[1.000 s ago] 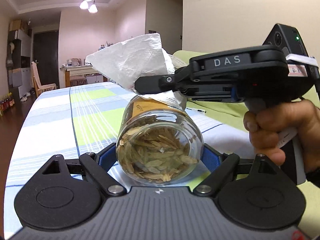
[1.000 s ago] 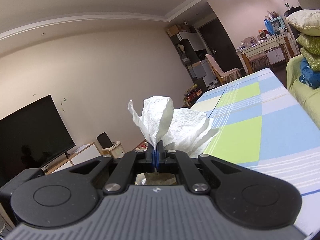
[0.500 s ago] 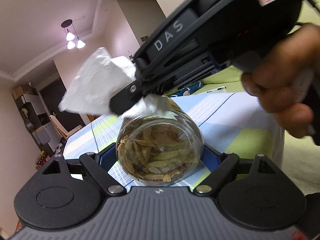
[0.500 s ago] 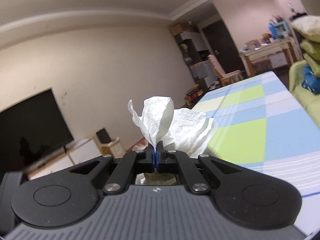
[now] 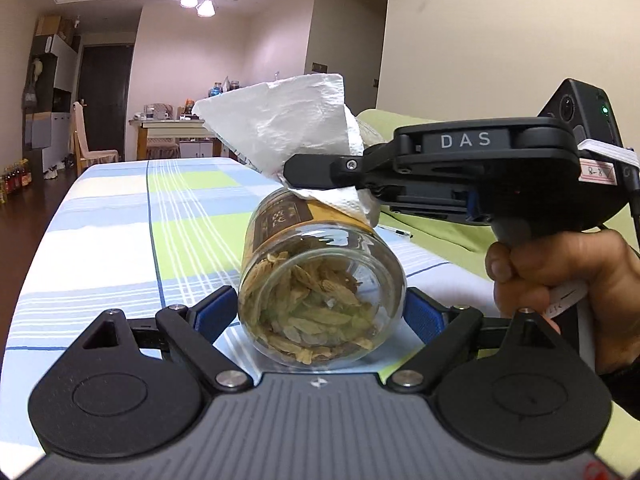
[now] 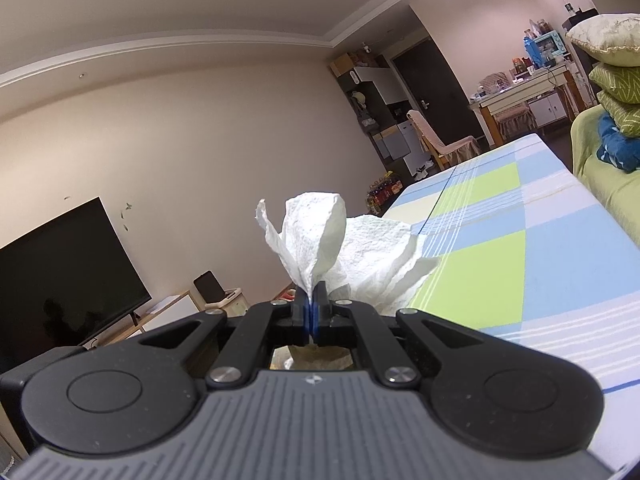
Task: Clean container
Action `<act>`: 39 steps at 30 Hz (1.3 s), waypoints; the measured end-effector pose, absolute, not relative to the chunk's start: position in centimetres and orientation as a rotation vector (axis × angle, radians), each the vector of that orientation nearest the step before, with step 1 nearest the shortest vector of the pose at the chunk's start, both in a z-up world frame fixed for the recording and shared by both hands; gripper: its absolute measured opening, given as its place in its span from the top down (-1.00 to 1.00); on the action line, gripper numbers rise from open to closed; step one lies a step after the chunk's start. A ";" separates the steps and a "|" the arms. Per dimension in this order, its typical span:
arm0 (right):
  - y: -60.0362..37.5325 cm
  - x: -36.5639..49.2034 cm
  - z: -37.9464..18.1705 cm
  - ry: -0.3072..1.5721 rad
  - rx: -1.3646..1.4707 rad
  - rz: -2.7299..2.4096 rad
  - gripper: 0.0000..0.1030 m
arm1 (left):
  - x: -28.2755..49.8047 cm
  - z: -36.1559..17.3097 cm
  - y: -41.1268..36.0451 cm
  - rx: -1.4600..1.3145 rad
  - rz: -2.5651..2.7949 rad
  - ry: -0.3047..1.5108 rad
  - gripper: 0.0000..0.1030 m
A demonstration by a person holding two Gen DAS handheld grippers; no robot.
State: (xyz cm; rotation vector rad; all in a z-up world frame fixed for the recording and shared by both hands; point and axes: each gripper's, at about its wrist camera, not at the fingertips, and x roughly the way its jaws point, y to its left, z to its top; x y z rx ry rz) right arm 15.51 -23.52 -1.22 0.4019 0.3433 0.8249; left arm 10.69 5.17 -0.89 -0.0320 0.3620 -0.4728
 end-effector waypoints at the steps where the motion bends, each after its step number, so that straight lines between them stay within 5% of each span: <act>1: -23.5 15.4 -1.2 0.346 0.404 0.829 1.00 | 10.9 -0.6 4.8 -0.008 -0.470 0.358 -0.70; 14: -23.3 13.6 -0.7 0.325 0.309 0.873 1.00 | 8.4 -2.8 -1.8 0.561 -0.316 0.208 -0.69; 29: -22.9 14.9 -1.4 0.325 0.374 0.835 1.00 | 2.6 -0.6 6.4 -0.008 -0.469 0.325 -0.75; 39: -22.8 13.1 -1.5 0.325 0.387 0.867 1.00 | 1.2 -0.4 3.8 0.206 -0.439 0.306 -0.69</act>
